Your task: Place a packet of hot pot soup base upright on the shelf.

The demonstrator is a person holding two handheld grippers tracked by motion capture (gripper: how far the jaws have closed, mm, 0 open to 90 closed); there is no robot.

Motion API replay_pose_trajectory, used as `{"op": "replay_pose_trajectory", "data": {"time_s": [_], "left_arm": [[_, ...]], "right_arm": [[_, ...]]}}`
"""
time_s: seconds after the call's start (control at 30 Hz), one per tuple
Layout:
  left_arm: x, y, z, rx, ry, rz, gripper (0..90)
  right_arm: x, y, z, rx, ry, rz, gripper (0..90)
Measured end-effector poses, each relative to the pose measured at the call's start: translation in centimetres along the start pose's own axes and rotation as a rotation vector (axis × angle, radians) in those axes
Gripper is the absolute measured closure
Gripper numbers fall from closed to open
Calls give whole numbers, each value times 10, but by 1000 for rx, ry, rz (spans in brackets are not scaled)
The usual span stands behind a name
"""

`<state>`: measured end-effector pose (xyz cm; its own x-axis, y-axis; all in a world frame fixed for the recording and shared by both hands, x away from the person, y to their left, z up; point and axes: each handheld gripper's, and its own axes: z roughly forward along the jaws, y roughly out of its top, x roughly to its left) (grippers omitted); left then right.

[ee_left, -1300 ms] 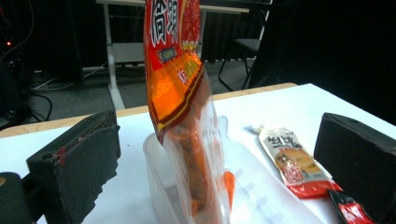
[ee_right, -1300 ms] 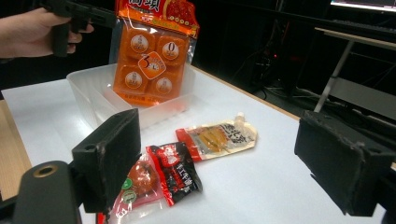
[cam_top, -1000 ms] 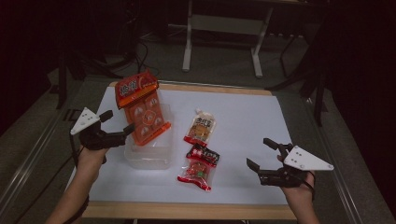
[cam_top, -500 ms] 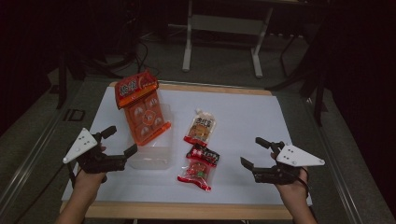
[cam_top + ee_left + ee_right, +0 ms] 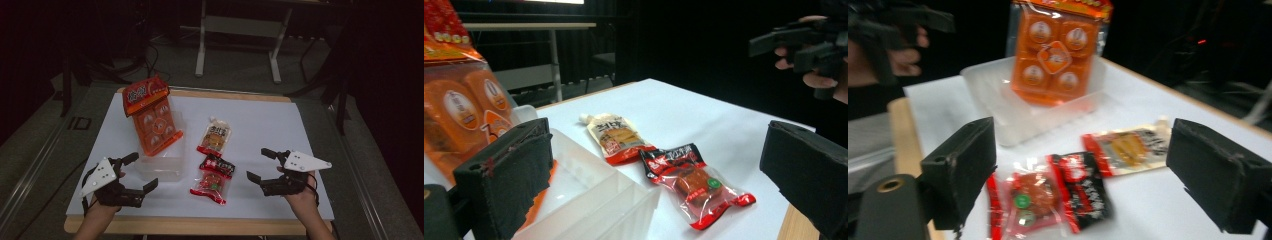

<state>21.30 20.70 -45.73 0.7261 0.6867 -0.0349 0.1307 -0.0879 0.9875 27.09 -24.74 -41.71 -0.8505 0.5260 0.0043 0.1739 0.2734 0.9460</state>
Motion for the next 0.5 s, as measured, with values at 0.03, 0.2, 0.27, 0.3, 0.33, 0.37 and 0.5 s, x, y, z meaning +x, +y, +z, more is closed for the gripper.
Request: {"op": "replay_pose_trajectory", "data": {"time_s": [0.03, 0.2, 0.27, 0.3, 0.33, 0.37, 0.5], "left_arm": [[-1, -1, 0, -1, 0, 4, 11], [-10, -9, 4, -4, -22, 13, 11], [-15, -12, 7, 10, -40, 3, 11], [-15, -12, 7, 10, -40, 3, 11], [-16, -13, 8, 10, -47, -1, 11], [-17, -14, 8, 11, -50, -3, 11], [-27, -16, 12, 8, -72, 9, 11]], "right_arm": [[-1, -1, 2, -2, 17, 8, 121], [-2, -3, 20, 18, 3, 18, 108], [-2, -6, 30, 27, 39, 29, 106], [-2, -6, 30, 27, 39, 29, 106], [-2, -9, 39, 51, 32, 23, 107], [-3, -11, 42, 60, 44, 21, 107], [-5, -20, 59, 110, 29, -20, 153]]}}
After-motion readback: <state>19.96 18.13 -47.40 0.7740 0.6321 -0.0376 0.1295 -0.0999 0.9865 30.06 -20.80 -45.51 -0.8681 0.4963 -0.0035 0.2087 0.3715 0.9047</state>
